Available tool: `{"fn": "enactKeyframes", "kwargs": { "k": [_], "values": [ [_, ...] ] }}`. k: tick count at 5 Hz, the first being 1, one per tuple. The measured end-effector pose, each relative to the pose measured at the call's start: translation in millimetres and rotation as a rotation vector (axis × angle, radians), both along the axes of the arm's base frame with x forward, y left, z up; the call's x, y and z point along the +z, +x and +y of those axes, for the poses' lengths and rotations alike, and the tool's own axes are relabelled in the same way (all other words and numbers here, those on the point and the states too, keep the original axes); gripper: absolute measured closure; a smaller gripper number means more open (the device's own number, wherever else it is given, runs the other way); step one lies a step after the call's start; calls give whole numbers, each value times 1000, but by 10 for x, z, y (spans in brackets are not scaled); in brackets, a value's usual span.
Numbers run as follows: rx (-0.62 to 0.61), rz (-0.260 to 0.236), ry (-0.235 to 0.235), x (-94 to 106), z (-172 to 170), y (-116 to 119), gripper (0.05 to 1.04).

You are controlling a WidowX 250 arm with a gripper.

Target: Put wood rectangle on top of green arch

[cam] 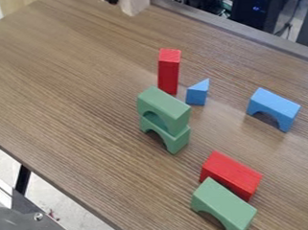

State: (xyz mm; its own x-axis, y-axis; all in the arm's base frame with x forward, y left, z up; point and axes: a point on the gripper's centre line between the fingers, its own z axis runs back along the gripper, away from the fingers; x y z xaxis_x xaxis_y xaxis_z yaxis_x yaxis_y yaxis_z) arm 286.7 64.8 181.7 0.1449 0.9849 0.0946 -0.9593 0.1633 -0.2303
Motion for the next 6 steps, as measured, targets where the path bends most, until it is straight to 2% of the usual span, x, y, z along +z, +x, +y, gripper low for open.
{"fn": "enactKeyframes", "kwargs": {
  "k": [1, 2, 4, 6],
  "values": [
    [29, -2, -17, -50, -124, -111, 502],
    [40, 24, -49, -179, -258, -168, 503],
    [38, 106, -56, -399, -443, -267, 502],
    [43, 154, -37, -554, -608, -287, 503]
  ]
}}
